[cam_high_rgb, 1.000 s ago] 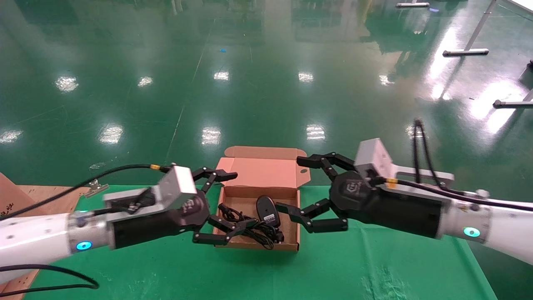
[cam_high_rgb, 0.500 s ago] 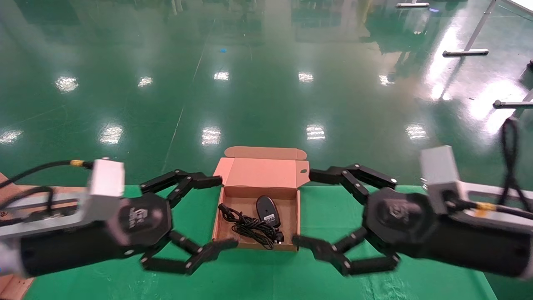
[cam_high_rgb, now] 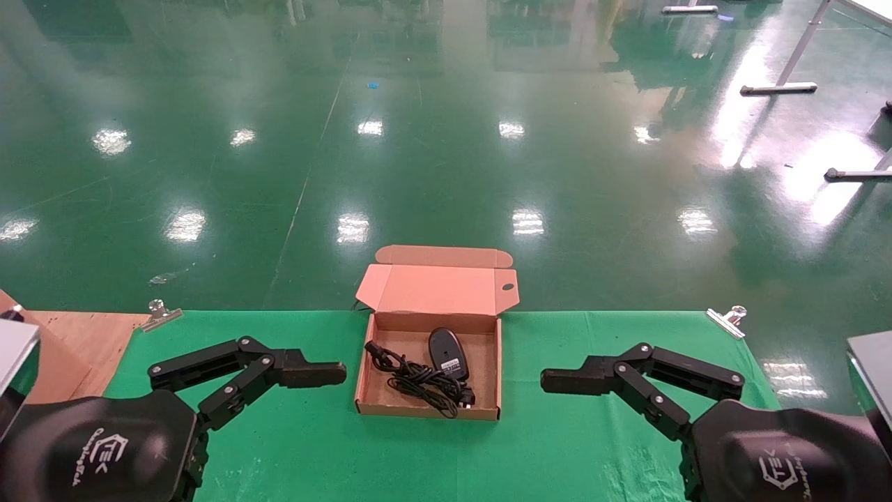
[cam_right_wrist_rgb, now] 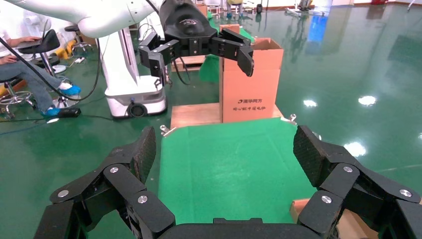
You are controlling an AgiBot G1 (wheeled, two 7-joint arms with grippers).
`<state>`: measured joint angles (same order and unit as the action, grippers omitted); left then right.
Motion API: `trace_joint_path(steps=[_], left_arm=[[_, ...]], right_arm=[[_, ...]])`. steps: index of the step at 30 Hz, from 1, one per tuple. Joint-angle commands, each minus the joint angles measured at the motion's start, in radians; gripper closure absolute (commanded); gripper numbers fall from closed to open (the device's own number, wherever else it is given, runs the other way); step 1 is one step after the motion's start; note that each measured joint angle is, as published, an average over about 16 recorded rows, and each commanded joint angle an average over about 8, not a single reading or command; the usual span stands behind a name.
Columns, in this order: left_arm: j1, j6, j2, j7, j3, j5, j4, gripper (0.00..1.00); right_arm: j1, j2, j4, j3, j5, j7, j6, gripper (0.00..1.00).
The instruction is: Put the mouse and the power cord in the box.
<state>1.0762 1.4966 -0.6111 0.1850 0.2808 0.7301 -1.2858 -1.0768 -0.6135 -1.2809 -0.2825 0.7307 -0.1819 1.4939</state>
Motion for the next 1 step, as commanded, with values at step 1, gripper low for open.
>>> trace_joint_path(steps=[1], left_arm=[[-0.007,0.022,0.019,0.019,-0.012,-0.02,-0.026,0.0]], right_arm=[[0.022,0.022,-0.039,0.032,-0.006,-0.021,0.021,0.0]])
